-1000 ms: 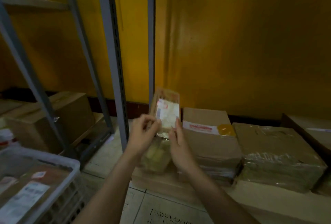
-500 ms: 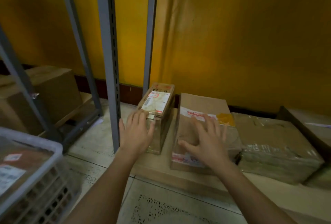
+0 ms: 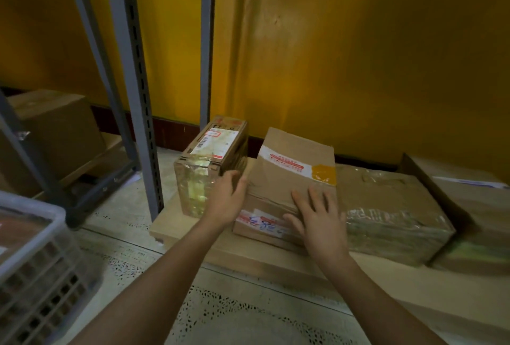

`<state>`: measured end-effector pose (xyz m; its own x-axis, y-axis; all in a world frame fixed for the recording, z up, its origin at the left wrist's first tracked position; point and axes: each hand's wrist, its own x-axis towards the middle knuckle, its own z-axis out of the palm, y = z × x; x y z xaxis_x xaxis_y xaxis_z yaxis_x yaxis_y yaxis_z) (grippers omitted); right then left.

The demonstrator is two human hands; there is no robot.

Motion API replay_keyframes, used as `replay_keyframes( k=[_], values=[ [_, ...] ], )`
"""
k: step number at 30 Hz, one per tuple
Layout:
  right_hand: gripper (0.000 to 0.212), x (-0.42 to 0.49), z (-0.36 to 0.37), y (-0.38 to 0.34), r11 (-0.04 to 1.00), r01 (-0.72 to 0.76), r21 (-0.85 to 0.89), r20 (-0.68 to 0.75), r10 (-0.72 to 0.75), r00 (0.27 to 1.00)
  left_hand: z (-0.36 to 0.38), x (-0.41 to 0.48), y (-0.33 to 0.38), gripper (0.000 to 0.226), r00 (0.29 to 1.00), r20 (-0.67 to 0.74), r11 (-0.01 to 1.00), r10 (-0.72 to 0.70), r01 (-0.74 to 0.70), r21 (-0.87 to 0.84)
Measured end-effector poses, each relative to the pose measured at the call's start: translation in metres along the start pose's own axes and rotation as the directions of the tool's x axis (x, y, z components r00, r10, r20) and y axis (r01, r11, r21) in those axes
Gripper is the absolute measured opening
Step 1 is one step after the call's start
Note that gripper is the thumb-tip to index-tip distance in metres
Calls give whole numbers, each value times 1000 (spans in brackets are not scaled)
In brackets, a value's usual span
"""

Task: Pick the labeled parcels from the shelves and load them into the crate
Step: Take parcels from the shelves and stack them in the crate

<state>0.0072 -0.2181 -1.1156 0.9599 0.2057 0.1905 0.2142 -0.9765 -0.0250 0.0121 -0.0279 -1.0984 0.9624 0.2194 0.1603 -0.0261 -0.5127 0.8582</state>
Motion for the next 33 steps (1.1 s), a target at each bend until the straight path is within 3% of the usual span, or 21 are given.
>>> replay_keyframes(
  k=[2, 5, 8, 11, 13, 15, 17, 19, 21, 24, 25, 28, 29, 30, 31, 33],
  values=[
    [53, -5, 3, 3, 999, 11, 37, -36, -10, 999, 2, -5, -3, 39, 969, 198, 977, -148, 174, -120],
    [50, -11, 10, 8, 992, 33, 120, -75, -24, 997, 2, -13, -1, 29, 912, 288, 876, -291, 375, -303],
    [43, -9, 5, 14, 918, 8, 397, -147, 55, 988, 6, -13, 0, 23, 918, 264, 835, -296, 383, -396],
    [39, -2, -5, 21, 780, -114, 615, -132, 244, 961, 5, -11, 2, 16, 931, 244, 843, -273, 354, -405],
    [37, 1, -7, 24, 772, -162, 614, -118, 293, 949, 1, -12, -4, 42, 886, 307, 826, -348, 445, -347],
    [34, -1, -6, 24, 792, -179, 584, -102, 290, 952, -2, -18, -11, 79, 759, 418, 744, -499, 623, -243],
    [32, -2, -6, 22, 778, -192, 598, -75, 293, 953, 0, -27, -10, 97, 672, 511, 676, -536, 704, -218],
    [32, -2, -10, 21, 733, -217, 645, -39, 316, 948, 2, -24, 0, 97, 748, 442, 662, -495, 655, -365],
    [30, -1, -14, 19, 674, -230, 702, -20, 341, 940, -1, -12, 11, 92, 843, 283, 688, -457, 537, -488],
    [22, 4, -25, 10, 540, -230, 810, 41, 339, 940, -17, 8, 31, 86, 944, 127, 788, -305, 325, -522],
    [21, 6, -32, 4, 419, -251, 872, 107, 338, 935, -20, 11, 37, 86, 967, 87, 833, -241, 252, -493],
    [35, 11, -45, -4, -95, -372, 923, 384, 244, 891, -19, 6, 48, 73, 998, 20, 943, -52, 56, -328],
    [39, 10, -44, -5, -168, -419, 892, 447, 210, 869, -16, 1, 48, 66, 999, 39, 946, -8, 20, -323],
    [42, 8, -43, -6, -157, -442, 883, 467, 217, 857, -12, -4, 49, 59, 996, 78, 934, 34, -4, -357],
    [46, 5, -41, -6, -61, -436, 898, 435, 284, 855, -7, -9, 48, 50, 989, 122, 919, 81, -27, -394],
    [53, 4, -36, 2, 267, -368, 891, 218, 457, 862, 0, -15, 47, 36, 967, 199, 911, 157, -64, -407]
  ],
)
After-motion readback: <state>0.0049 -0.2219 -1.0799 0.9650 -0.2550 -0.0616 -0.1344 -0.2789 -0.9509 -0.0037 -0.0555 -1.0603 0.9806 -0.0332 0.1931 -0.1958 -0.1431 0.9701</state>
